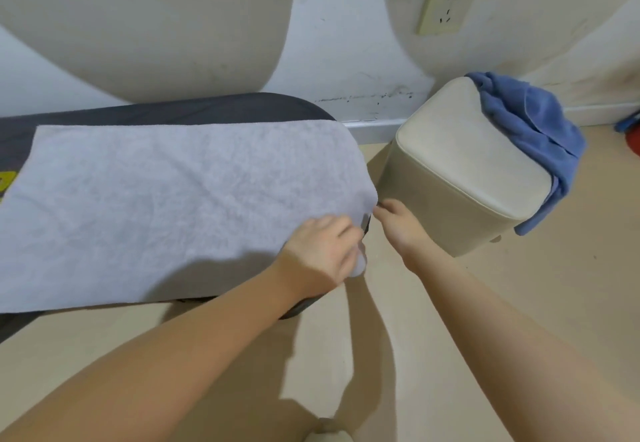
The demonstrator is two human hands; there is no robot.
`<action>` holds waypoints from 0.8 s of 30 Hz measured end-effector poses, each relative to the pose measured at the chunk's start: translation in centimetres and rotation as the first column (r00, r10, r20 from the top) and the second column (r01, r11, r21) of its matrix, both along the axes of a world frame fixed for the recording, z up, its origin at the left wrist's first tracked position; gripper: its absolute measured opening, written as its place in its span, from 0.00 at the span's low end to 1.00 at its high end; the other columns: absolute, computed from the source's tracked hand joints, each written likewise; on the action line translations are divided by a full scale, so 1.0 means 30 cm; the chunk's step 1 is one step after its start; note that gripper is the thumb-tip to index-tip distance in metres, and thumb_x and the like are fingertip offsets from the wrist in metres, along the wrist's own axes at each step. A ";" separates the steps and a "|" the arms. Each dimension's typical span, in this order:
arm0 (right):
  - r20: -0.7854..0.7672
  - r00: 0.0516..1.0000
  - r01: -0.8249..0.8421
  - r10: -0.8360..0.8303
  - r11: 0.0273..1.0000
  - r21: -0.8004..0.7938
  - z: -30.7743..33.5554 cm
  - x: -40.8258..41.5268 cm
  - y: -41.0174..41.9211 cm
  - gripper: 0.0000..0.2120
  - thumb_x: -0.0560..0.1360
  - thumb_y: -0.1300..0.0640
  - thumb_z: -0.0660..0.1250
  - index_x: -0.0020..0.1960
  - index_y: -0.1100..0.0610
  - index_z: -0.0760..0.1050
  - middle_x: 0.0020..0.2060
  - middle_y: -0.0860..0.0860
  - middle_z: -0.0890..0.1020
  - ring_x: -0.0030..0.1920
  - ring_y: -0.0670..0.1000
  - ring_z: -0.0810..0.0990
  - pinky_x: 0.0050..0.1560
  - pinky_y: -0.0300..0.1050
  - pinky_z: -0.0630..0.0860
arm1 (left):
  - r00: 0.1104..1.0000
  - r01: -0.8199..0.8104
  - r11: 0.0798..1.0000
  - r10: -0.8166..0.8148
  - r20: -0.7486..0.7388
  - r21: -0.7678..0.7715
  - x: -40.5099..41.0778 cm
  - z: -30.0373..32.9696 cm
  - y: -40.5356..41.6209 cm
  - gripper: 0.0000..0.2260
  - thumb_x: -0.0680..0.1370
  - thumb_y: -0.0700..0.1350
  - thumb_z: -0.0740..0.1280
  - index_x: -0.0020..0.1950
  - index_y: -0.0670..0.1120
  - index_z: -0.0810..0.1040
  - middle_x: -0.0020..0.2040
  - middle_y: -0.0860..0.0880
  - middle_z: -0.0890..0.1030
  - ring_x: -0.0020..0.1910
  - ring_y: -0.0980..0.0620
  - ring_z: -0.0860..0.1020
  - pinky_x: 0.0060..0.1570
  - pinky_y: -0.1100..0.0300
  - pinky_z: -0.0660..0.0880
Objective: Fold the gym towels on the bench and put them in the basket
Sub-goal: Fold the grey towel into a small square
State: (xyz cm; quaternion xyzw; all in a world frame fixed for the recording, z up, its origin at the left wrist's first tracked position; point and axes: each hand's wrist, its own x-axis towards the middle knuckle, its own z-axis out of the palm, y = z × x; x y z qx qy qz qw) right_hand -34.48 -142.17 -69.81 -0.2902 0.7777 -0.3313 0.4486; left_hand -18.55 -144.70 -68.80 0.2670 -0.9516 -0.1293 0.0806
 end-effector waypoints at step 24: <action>0.376 0.907 0.168 -0.193 0.981 0.099 -0.026 -0.114 -0.273 0.10 0.75 0.58 0.67 0.37 0.60 0.74 0.32 0.51 0.75 0.29 0.48 0.73 0.32 0.38 0.72 | 0.988 0.150 0.966 -0.140 0.064 -0.211 -0.051 -0.016 -0.091 0.13 0.71 0.48 0.58 0.41 0.47 0.81 0.53 0.47 0.82 0.48 0.47 0.81 0.47 0.56 0.76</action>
